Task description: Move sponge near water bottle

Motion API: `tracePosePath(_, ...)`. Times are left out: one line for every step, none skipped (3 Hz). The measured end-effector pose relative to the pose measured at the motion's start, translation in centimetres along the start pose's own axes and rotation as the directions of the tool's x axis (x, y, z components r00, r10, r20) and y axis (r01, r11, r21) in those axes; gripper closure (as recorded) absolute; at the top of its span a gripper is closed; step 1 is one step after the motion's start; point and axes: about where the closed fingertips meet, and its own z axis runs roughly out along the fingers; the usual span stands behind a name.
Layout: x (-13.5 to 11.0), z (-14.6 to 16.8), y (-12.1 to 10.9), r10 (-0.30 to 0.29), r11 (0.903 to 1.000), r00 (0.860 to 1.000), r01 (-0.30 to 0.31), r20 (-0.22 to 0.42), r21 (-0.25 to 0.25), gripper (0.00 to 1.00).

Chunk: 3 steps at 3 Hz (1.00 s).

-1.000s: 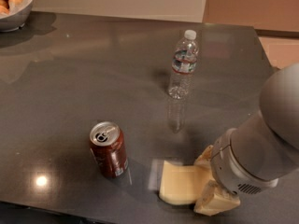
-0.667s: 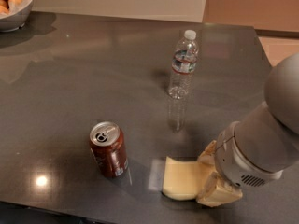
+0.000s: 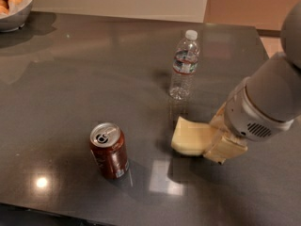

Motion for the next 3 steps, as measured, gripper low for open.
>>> tracePosePath(-0.3,-0.7,-4.2,0.050,0.9971,0.999,-0.050,-0.003,0.057,1.00)
tracePosePath(0.2,-0.2,-7.3,0.086,0.9925,0.996,-0.084,-0.014,0.088,1.00)
tracePosePath(1.0,1.2,-9.6,0.108,0.9894,0.994,-0.105,-0.028,0.100,1.00)
